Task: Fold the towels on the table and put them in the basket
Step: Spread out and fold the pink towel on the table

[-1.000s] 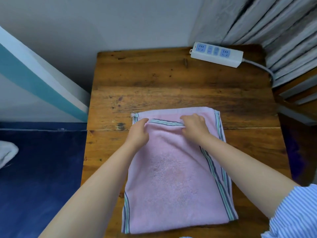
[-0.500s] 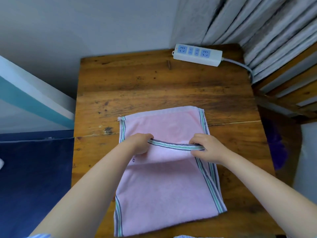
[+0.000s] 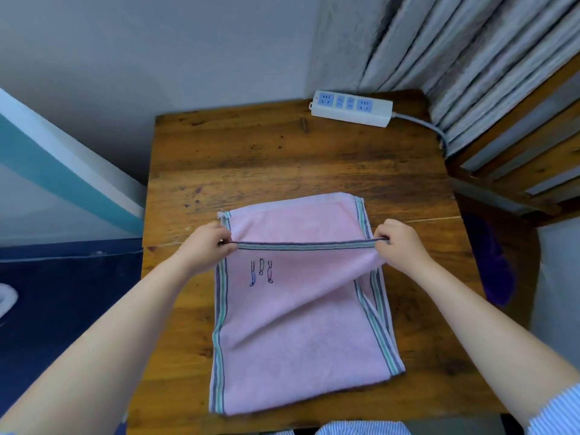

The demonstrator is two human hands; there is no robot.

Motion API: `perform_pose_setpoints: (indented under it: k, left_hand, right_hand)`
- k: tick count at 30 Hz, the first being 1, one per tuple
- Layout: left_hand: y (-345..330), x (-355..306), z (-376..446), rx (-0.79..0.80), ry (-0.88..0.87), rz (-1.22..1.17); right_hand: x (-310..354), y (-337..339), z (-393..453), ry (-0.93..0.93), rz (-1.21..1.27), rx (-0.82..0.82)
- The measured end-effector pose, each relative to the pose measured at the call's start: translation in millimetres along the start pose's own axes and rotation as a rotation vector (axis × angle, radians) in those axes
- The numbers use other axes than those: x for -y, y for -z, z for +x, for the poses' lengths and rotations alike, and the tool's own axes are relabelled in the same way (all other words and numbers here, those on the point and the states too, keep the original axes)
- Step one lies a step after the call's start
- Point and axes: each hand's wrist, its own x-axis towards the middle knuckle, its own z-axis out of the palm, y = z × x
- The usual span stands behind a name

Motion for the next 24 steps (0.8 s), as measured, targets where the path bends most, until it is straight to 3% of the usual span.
perform_pose_setpoints:
  k: [7, 10, 16, 24]
  left_hand:
    - [8.0, 2.3, 16.8, -0.223, 0.147, -0.241]
    - [2.2, 4.3, 32.6, -0.254, 0.197, -0.22]
    - [-9.5, 6.2, 61.0, -0.138, 0.23, 0.155]
    - [-17.4, 17.7, 87.0, 0.036, 0.108, 0.129]
  right_hand:
    - [13.8, 14.7, 31.8, 0.041, -0.077, -0.086]
    - [16.5, 12.4, 50.6, -0.011, -0.139, -0.104]
    - [12.9, -4.1, 87.7, 0.008, -0.302, 0.002]
    - [15.2, -14.9, 106.9, 0.042, -0.308, 0.095]
